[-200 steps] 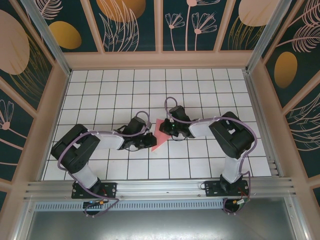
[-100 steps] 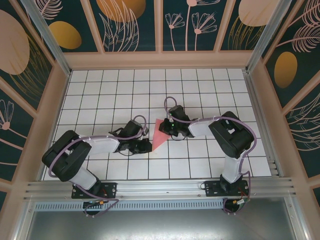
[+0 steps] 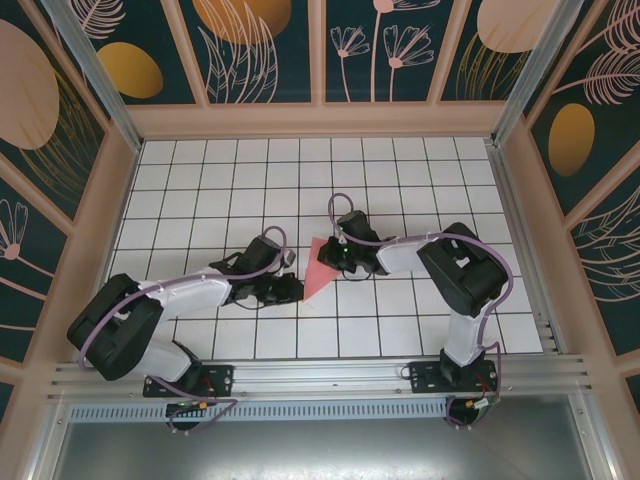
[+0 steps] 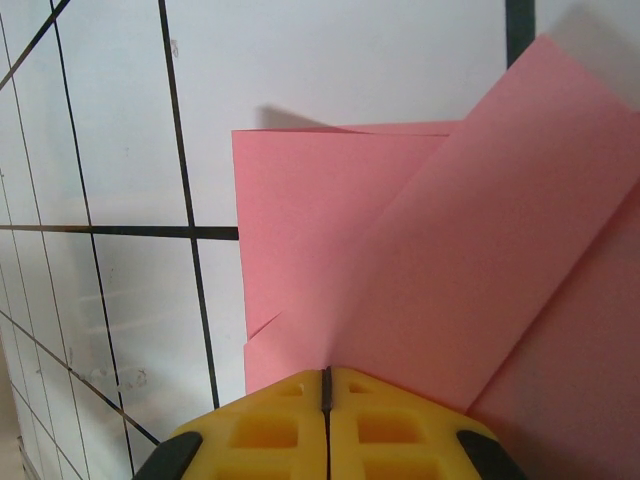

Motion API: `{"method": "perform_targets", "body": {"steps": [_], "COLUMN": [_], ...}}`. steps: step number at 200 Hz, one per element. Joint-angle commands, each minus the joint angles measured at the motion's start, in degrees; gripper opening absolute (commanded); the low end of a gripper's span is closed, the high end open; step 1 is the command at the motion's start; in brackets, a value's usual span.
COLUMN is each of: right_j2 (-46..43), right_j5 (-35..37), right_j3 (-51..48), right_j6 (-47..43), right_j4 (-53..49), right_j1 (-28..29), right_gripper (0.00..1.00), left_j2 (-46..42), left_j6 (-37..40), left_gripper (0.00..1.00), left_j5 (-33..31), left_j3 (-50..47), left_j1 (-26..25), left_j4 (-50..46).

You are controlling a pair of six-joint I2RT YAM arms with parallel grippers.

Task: Fold a paper plane with a square sheet of paper (pick it up from the middle)
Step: Fourth fold the wing at the center of the table.

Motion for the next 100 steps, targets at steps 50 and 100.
{"method": "perform_targets", "body": {"steps": [50,100], "right_j2": [4.3,3.8], "right_j5": [4.6,5.1], "right_j3": [-1.1,-1.4], "right_j6": [0.7,0.7], "right_j4": [-6.4,-6.9], "right_j1": [0.2,0.2], "right_gripper": [0.08,0.08], "left_j2": [9.2,5.5], "left_j6": [-3.7,-0.5], "left_gripper": [0.2,0.15], "left_j5": [1.3,0.6], "left_j3": [1.5,-4.6], "left_j1": [-0.3,-0.4], "left_j4": [8.5,1.5]}}
